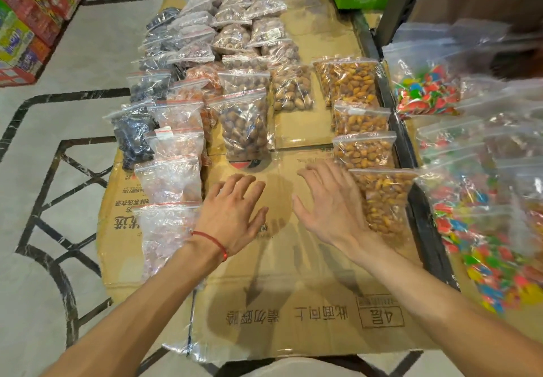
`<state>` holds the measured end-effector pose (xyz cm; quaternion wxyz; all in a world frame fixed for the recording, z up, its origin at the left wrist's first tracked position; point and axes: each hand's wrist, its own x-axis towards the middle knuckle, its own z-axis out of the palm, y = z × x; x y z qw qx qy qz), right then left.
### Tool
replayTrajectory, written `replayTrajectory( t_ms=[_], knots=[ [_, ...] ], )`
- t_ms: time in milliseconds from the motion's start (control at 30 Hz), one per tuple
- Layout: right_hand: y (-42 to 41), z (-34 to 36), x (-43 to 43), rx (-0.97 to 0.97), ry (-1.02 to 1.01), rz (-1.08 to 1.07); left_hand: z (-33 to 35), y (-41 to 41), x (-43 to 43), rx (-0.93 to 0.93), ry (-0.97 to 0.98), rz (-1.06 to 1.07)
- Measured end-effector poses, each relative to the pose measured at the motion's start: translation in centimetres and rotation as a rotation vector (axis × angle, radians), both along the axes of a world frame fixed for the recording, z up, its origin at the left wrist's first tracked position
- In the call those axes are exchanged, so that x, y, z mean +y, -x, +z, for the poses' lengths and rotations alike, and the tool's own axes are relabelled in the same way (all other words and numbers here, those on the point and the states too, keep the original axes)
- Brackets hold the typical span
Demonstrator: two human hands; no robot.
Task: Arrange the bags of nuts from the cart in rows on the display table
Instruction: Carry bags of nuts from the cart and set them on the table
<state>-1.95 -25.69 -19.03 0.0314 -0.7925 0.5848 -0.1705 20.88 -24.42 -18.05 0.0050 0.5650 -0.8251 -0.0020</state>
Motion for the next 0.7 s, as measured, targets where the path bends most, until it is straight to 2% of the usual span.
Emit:
replayTrajectory(
  t_ms=[200,467,700],
  knots=[
    [2.1,-0.2,7.3,0.148,-0.068,-0.184,-0.5,2.9,1.6,0.037,-0.025,-0.196],
    [4.4,-0.3,16.3,0.137,-0.087,-0.543,-0.2,7.4,3.1,0.019,-0.069,-0.544],
    [9.0,-0.5,24.5,0.159,-0.080,-0.877,0.3,14.8,6.1,-0.043,-0.112,-0.773]
  ],
)
